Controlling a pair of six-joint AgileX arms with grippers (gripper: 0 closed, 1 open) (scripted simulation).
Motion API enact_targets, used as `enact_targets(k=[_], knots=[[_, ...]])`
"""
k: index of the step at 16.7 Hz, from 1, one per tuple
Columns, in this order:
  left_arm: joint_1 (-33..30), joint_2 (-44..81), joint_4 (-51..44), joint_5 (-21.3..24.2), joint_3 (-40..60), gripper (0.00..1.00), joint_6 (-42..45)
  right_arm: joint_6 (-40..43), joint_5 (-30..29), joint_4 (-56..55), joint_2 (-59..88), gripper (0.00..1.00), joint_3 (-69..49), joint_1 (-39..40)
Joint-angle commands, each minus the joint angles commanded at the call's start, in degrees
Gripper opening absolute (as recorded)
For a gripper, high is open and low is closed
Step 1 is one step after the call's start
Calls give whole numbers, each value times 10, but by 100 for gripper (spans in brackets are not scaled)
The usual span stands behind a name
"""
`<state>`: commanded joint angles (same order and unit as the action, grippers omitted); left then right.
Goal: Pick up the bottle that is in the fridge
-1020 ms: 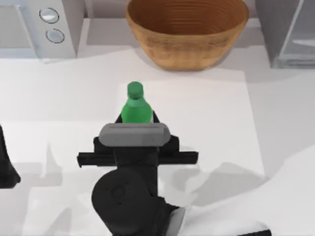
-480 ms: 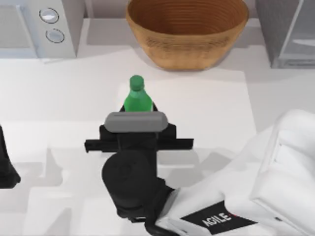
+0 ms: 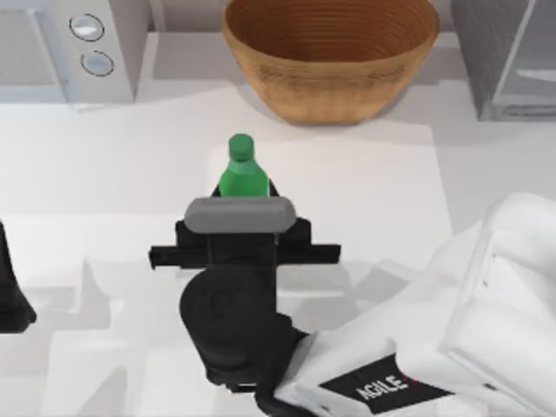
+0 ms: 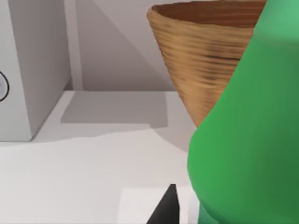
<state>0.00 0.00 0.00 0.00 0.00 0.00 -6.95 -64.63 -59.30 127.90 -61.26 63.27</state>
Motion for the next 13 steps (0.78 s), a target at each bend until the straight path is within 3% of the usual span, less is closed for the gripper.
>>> enact_targets(k=[7, 13], knots=[[0, 0, 0, 0, 0, 100, 0, 0, 0, 0, 0, 98, 0, 0], [0, 0, 0, 0, 0, 100, 0, 0, 0, 0, 0, 100, 0, 0]])
